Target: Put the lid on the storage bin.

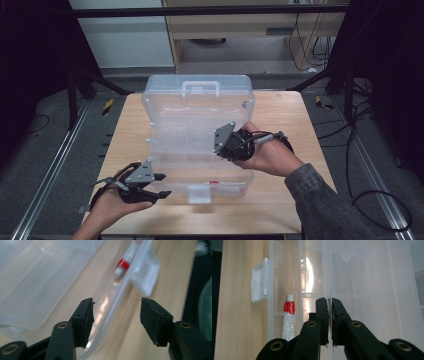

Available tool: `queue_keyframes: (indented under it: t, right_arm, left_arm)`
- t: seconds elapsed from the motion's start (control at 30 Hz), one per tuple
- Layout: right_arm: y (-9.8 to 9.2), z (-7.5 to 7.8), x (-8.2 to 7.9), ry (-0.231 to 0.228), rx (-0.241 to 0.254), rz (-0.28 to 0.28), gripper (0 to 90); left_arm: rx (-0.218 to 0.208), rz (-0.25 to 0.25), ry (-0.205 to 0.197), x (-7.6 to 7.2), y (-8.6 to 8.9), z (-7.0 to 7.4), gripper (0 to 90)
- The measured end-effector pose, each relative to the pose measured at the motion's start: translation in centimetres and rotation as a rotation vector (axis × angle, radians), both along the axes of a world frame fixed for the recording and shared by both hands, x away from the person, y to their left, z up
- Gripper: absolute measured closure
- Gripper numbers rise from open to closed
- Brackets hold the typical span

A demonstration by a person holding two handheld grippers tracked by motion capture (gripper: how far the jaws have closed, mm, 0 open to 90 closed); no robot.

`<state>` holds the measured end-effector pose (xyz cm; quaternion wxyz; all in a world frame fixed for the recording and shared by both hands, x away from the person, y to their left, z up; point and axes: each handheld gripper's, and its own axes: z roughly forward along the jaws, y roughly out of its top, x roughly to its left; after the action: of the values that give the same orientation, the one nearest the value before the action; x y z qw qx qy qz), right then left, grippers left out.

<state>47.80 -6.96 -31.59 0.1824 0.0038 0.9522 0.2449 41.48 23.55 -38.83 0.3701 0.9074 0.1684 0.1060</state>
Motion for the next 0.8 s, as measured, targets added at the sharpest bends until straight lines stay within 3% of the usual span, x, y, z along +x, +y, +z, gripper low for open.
queue_keyframes:
  t: [0.03, 0.1, 0.13, 0.17, 0.2, 0.23, 0.27, 0.33, 0.4, 0.47, 0.57, 0.67, 0.8]
  right_arm:
    - [0.0, -0.1, 0.1, 0.002, 0.009, 0.006, 85.5]
    - [0.0, -0.1, 0.1, 0.004, 0.009, 0.006, 85.4]
    - [0.0, -0.1, 0.1, 0.004, 0.009, 0.006, 85.4]
    - [-0.1, -0.1, 0.0, 0.0, 0.011, 0.005, 85.4]
    - [-0.1, -0.1, 0.0, -0.002, 0.01, 0.005, 85.4]
    - [-0.1, -0.1, 0.0, 0.001, 0.009, 0.005, 85.5]
    - [0.0, -0.1, -0.1, -0.001, 0.008, 0.006, 85.5]
    - [0.0, -0.2, -0.1, 0.0, 0.007, 0.005, 85.6]
    - [0.0, -0.2, -0.1, 0.001, 0.003, 0.009, 85.6]
    - [0.0, -0.2, -0.2, 0.005, 0.002, 0.008, 85.6]
    - [-0.1, -0.2, -0.2, 0.0, 0.005, 0.005, 85.5]
    - [-0.1, -0.3, -0.3, 0.001, -0.001, 0.006, 85.6]
    - [0.0, -0.4, -0.4, -0.001, 0.0, 0.008, 85.3]
  left_arm:
    - [-0.079, 0.004, 0.013, -0.3, 0.6, 0.7, 43.3]
    - [-0.121, 0.022, 0.006, -0.4, 1.3, 1.6, 49.6]
    - [-0.121, 0.022, 0.006, -0.4, 1.3, 1.6, 53.3]
    - [-0.141, 0.046, 0.002, -0.1, 2.3, 2.7, 58.4]
    - [-0.141, 0.046, 0.002, -0.1, 2.3, 2.7, 62.8]
    - [-0.146, 0.074, -0.011, 0.2, 3.0, 3.6, 71.0]
    - [-0.144, 0.091, -0.009, 0.6, 3.4, 4.2, 73.7]
    - [-0.144, 0.102, -0.012, 0.8, 3.6, 4.6, 83.9]
    - [-0.15, 0.122, -0.01, 1.6, 4.1, 5.6, 88.0]
    - [-0.149, 0.148, -0.001, 2.9, 4.4, 6.9, 89.8]
    - [-0.147, 0.161, -0.005, 3.6, 4.4, 7.7, 89.8]
    - [-0.177, 0.197, -0.001, 5.7, 4.4, 9.4, 89.6]
    - [-0.194, 0.222, 0.011, 7.2, 4.4, 10.5, 89.6]
